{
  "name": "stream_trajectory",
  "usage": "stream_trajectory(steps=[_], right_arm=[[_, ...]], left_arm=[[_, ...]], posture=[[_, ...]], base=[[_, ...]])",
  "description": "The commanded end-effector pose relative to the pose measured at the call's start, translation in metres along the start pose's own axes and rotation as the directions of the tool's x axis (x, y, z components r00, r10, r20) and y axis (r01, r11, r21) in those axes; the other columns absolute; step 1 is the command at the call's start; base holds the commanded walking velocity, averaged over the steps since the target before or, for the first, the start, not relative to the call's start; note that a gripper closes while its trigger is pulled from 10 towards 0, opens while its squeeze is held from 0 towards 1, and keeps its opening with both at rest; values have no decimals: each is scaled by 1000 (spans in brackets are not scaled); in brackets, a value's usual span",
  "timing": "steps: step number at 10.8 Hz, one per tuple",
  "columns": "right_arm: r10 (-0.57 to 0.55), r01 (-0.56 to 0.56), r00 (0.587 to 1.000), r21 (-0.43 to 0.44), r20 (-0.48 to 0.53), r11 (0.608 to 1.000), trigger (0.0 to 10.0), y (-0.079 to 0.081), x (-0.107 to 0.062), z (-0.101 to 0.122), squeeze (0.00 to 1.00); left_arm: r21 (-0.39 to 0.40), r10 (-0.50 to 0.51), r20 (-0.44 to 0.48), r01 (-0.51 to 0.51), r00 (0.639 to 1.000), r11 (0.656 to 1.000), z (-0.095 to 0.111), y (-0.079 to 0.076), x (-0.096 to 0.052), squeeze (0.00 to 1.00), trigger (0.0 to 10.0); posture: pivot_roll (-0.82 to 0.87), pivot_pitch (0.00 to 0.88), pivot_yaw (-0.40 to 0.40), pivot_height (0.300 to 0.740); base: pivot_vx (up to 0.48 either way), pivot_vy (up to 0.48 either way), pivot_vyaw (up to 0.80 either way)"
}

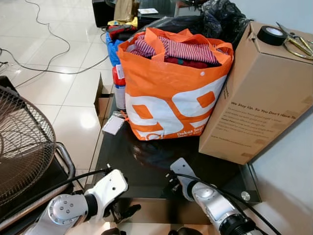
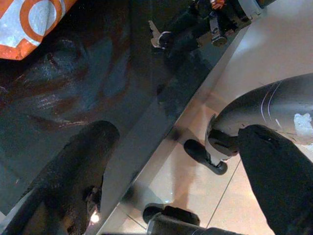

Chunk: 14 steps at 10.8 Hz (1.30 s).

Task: Hang keys on a hook

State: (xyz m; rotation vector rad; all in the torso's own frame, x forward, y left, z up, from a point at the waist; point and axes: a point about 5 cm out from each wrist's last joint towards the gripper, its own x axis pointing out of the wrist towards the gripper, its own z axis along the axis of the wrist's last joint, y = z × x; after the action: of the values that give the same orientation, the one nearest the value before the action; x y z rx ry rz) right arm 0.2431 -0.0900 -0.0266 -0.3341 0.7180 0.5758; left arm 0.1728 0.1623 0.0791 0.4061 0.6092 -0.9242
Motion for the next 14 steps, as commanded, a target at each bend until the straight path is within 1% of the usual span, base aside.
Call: stream_trajectory(steps=[1, 4, 5, 6, 7, 8, 9, 10, 11, 12, 13, 14], right_arm=[[-14, 14, 999, 7, -45, 1000, 0, -3, 0, -9, 0], [-19, 19, 999, 4, -40, 1000, 0, -5, 1, -9, 0], [-34, 31, 999, -74, -39, 997, 0, -11, 0, -5, 0], [-23, 21, 1000, -94, -19, 995, 0, -16, -3, 2, 0], [-5, 7, 997, -36, 75, 999, 0, -26, -14, 23, 0], [-4, 8, 994, -40, 108, 999, 0, -32, -18, 31, 0], [-20, 14, 969, 27, 248, 1000, 0, -53, -42, 61, 0], [-75, 53, 955, 83, 288, 995, 0, -67, -55, 69, 0], [-125, 85, 942, 139, 310, 987, 0, -74, -67, 71, 0], [-166, 104, 928, 197, 334, 975, 0, -80, -80, 71, 0], [-273, 159, 882, 303, 384, 940, 2353, -81, -102, 73, 0], [-392, 223, 829, 409, 397, 885, 510, -84, -112, 74, 0]], left_arm=[[19, 0, 3, 0, 1000, 1000, 3, -1, -1, 0, 10000], [20, 2, 3, -2, 1000, 1000, 3, 0, 0, 0, 10000], [21, 6, 5, -7, 1000, 1000, 3, 2, 2, 0, 10000], [18, 17, 13, -17, 1000, 1000, 3, 4, 4, 0, 10000], [14, 38, 40, -38, 998, 999, 6, 9, 8, 0, 10000], [10, 52, 53, -53, 997, 999, 8, 13, 10, 0, 10000], [-52, 157, 133, -151, 979, 987, 20, 33, 6, 0, 10000], [-140, 253, 200, -228, 947, 964, 32, 50, 3, 0, 10000], [-183, 318, 236, -279, 918, 943, 39, 59, -1, 0, 10000], [-191, 381, 260, -340, 887, 921, 46, 68, -1, 0, 10000], [-217, 504, 303, -457, 809, 863, 62, 77, -3, 0, 10000], [-282, 571, 344, -498, 745, 820, 75, 82, -7, 0, 10000]], posture=[[-39, 74, -75, 740], [-38, 65, -75, 740], [-47, 46, -75, 740], [-57, 22, -72, 740], [-68, 0, -68, 740], [-65, 0, -70, 740], [-53, 0, -73, 740], [-41, 0, -68, 740], [-37, 0, -60, 740], [-7, 0, -70, 740], [11, 0, -76, 740], [6, 0, -72, 740]], base=[[0, 0, 0], [0, 0, 0], [0, 0, 0], [0, 0, 0], [0, 0, 0], [0, 0, 0], [0, 0, 0], [0, 0, 0], [0, 0, 0], [0, 0, 0], [0, 0, 0], [0, 0, 0]])
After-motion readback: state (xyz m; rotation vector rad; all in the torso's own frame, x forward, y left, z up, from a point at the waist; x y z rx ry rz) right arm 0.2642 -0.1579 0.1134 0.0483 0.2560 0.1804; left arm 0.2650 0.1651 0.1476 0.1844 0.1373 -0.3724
